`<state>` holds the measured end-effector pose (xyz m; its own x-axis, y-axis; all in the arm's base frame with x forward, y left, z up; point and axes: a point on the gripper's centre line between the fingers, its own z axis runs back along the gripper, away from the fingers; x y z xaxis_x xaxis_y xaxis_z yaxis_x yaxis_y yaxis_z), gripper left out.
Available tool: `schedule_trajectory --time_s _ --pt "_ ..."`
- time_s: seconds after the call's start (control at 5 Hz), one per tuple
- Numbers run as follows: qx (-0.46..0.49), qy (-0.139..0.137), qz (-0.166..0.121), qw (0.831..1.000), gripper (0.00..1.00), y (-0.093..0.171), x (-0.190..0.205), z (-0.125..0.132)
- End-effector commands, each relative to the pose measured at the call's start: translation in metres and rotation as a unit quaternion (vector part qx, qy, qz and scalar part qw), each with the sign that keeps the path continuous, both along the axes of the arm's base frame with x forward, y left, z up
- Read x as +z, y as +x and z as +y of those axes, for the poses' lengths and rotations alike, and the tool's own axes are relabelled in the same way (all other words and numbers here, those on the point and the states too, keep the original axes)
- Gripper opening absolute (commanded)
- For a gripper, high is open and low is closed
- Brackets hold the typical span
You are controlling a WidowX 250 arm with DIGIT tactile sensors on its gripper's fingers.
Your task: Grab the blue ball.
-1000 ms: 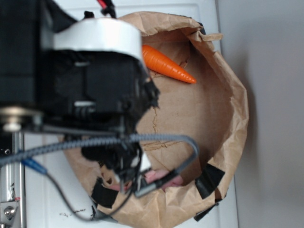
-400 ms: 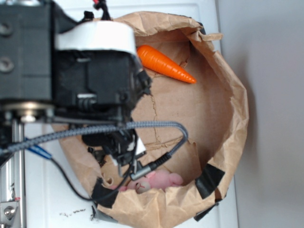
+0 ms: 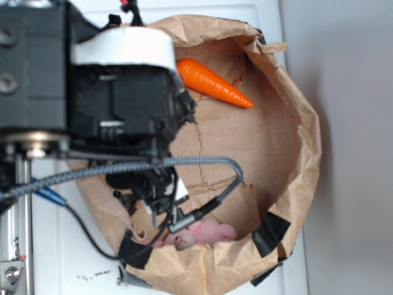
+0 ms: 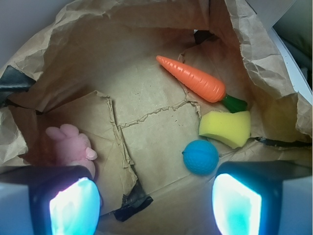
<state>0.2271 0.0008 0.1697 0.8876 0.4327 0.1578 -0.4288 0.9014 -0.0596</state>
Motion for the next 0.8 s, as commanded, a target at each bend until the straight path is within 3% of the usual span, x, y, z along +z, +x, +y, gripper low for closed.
schedule_trajectory --time_s 0.0,0.6 --pt "0.012 0.002 0.007 1.0 1.0 0.009 -0.027 0.028" --pt "-0.002 0.028 0.008 1.0 1.0 0.002 -0.068 0.058"
